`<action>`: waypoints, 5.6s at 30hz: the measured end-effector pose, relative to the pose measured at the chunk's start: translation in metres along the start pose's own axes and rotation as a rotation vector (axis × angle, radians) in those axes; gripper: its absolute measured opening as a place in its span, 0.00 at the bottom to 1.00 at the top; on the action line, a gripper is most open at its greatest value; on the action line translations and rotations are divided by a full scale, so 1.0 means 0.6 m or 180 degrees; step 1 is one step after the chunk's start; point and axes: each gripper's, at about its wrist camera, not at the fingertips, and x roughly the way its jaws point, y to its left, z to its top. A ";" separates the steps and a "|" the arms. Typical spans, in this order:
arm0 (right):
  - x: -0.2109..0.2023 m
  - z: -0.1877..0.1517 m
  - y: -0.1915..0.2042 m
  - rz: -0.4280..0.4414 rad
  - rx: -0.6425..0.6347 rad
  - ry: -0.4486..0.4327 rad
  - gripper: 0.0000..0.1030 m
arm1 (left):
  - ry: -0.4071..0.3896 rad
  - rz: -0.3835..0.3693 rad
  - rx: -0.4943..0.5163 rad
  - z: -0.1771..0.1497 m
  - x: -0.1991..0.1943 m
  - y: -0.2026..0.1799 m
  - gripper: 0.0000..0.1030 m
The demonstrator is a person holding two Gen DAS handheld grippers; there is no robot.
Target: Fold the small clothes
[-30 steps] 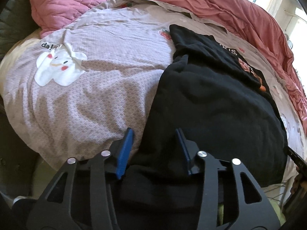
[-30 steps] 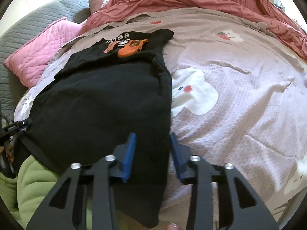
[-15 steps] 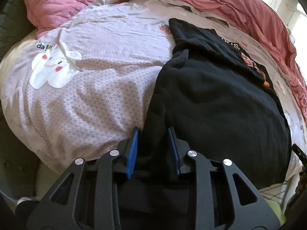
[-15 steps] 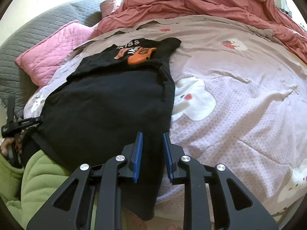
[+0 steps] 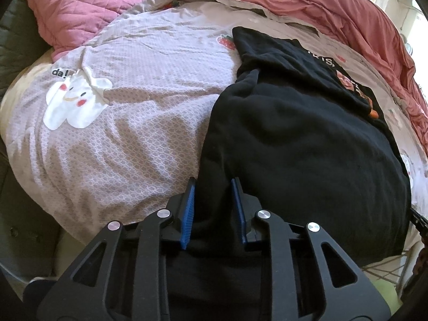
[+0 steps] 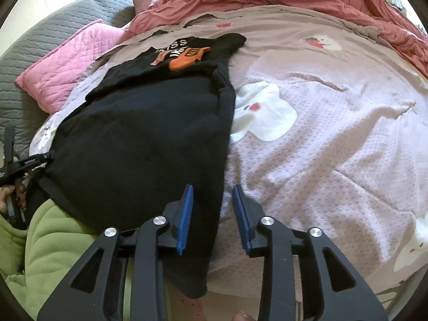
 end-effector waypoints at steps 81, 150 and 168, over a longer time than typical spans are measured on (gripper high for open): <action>0.085 0.206 -0.059 0.0337 0.0319 -0.0142 0.42 | -0.0247 -0.0837 -0.0665 0.153 0.049 0.010 0.61; 0.309 0.411 0.213 -0.0173 -0.0885 -0.0169 0.48 | -0.1184 -0.0270 -0.0780 0.268 0.102 0.003 0.45; 0.225 0.461 -0.006 -0.0709 0.0091 -0.0554 0.60 | -0.0823 -0.0290 -0.0574 0.271 0.144 -0.017 0.59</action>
